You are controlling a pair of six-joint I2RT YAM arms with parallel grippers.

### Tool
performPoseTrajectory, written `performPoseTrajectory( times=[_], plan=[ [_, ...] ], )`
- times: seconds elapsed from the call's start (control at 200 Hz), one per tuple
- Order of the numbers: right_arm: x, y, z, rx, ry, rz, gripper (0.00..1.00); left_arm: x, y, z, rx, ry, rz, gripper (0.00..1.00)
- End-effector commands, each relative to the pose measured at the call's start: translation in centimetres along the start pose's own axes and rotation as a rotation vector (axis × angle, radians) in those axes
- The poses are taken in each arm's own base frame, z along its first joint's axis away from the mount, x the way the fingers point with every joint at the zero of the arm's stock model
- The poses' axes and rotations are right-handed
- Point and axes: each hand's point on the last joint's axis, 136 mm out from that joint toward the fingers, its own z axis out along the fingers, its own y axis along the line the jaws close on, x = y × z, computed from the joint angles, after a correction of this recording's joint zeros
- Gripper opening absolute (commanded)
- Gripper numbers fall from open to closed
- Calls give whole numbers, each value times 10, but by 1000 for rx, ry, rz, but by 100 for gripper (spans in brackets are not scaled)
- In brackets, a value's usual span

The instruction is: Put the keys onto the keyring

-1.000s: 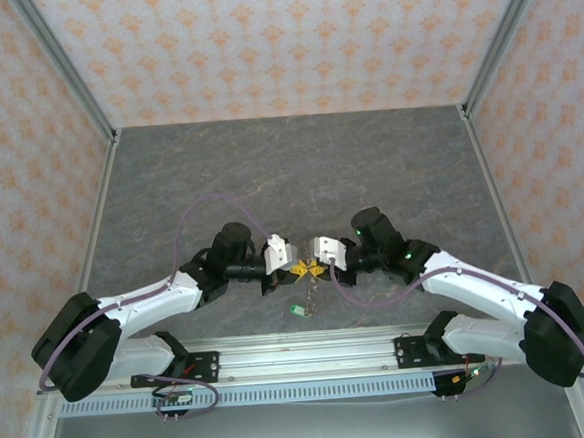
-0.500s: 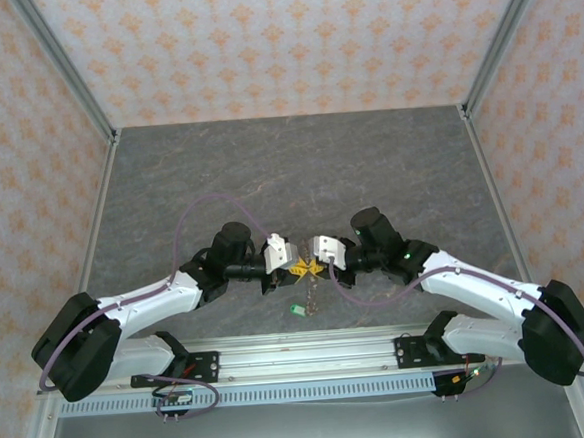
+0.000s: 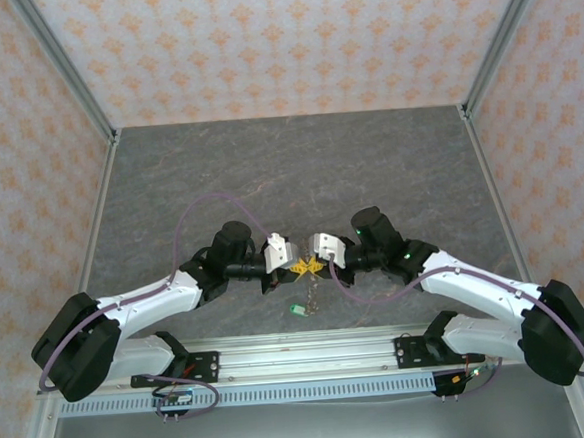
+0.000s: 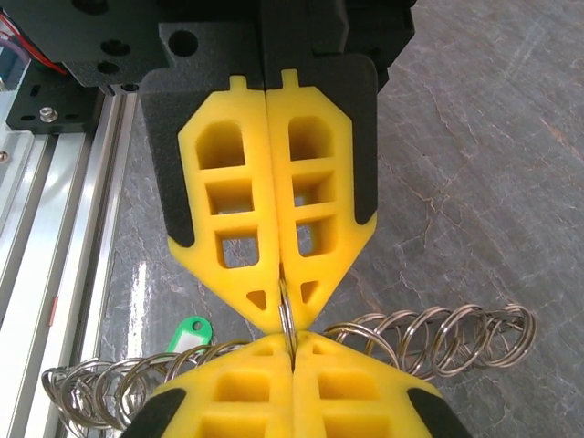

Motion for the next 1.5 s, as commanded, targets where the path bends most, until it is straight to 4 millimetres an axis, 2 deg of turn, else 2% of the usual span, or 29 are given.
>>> performPoseTrajectory(
  times=[0.0,0.07,0.11,0.18,0.24,0.33,0.37,0.515,0.586,0.731,0.996,1.106,1.276,1.496],
  plan=[
    [-19,-6,-5,38,-81,23,16,-21,10,-3,-56,-33,32,0],
    [-26,-12,-13,93,-112,57,21,-20,13,-3,-76,-27,22,0],
    [-29,-22,-19,165,-139,104,21,-20,17,-4,-96,-29,9,0],
    [-29,-57,-38,395,-189,265,23,-19,22,-5,-129,-37,-11,0],
    [-17,-89,-62,629,-205,413,14,-19,24,-6,-147,-46,-19,0],
    [16,-121,-103,917,-176,658,13,-19,26,-8,-170,-55,-37,0],
    [34,-129,-118,989,-150,788,13,-19,26,-9,-176,-58,-43,0],
    [112,-132,-146,1126,16,1186,14,-19,27,-15,-209,-81,-69,0],
    [137,-128,-146,1125,49,1285,17,-17,27,-18,-223,-79,-76,0],
    [175,-125,-144,1130,121,1403,22,-14,25,-21,-233,-84,-90,0],
    [213,-125,-133,1072,232,1533,24,-8,22,-22,-228,-77,-116,0],
    [230,-124,-137,1098,259,1602,23,-8,21,-23,-227,-74,-115,0],
    [238,-125,-131,1064,255,1633,23,-8,20,-25,-227,-75,-114,0],
    [236,-123,-122,1008,250,1637,26,-8,19,-24,-222,-76,-117,0]
  ],
)
